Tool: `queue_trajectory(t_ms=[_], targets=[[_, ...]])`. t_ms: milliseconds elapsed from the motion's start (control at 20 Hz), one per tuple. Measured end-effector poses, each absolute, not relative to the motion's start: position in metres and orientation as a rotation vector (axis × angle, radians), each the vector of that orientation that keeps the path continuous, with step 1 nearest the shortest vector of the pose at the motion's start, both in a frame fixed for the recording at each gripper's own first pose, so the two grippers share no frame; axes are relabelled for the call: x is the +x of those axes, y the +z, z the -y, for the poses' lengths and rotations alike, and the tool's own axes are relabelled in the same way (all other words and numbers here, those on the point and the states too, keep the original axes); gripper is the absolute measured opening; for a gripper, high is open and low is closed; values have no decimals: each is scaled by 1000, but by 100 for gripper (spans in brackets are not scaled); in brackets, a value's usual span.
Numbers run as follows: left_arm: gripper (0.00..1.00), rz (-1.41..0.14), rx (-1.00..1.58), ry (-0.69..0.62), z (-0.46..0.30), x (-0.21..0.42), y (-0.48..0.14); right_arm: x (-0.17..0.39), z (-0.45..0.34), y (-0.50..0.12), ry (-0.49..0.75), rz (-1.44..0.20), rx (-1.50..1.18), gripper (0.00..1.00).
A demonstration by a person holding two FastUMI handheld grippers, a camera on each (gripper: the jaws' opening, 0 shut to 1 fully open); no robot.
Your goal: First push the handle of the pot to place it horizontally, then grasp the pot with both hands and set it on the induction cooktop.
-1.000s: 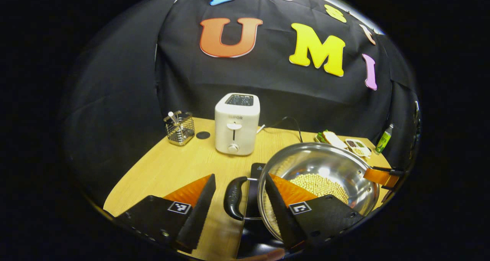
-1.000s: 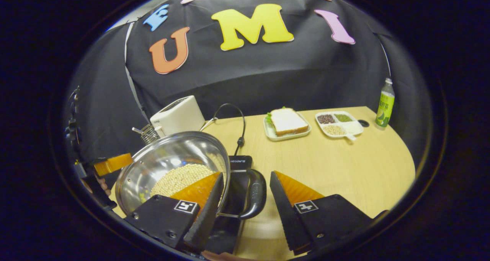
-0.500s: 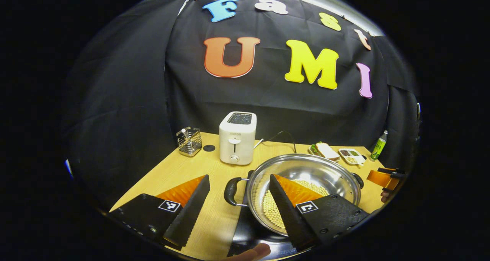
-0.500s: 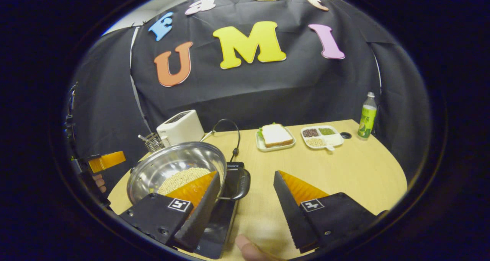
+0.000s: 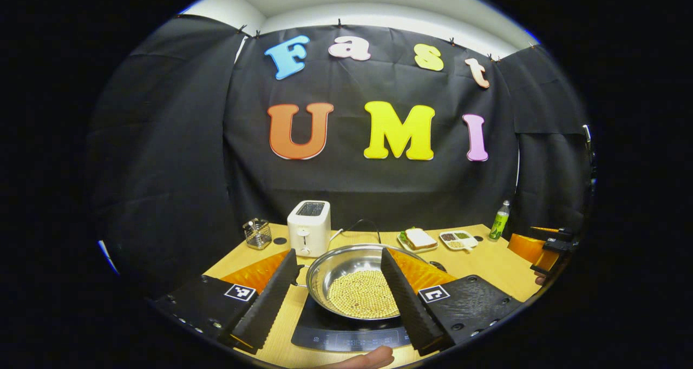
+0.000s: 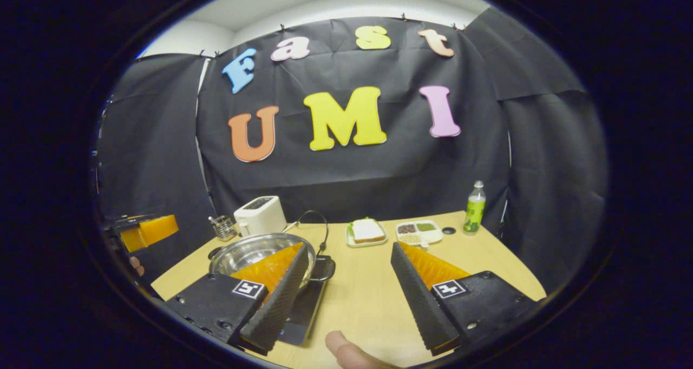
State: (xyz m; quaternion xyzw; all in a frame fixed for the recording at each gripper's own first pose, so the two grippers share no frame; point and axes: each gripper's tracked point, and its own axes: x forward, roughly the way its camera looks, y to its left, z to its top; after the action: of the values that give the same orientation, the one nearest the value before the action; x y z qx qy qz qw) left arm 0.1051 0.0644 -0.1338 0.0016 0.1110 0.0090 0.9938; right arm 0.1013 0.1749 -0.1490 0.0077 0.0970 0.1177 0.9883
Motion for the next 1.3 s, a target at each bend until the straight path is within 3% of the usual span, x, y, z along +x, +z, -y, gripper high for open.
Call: queue_trajectory(t_ms=[300,500,550,850,1300], targets=[[93,-117,-64,-86,-1,43,-70,30,-125,-80,226,-56,58,96],[93,-46,-12,-77,11,11,-47,-11,-95,-55,200,21,37,98],[93,-40,-16,-81,16,6,-44,-22,-91,-50,195,43,34,95],[93,-4,23,-49,22,-26,-52,-65,-77,-42,199,113,52,98],[93,-7,20,-1,5,-48,-75,-77,-80,-59,224,114,30,98]])
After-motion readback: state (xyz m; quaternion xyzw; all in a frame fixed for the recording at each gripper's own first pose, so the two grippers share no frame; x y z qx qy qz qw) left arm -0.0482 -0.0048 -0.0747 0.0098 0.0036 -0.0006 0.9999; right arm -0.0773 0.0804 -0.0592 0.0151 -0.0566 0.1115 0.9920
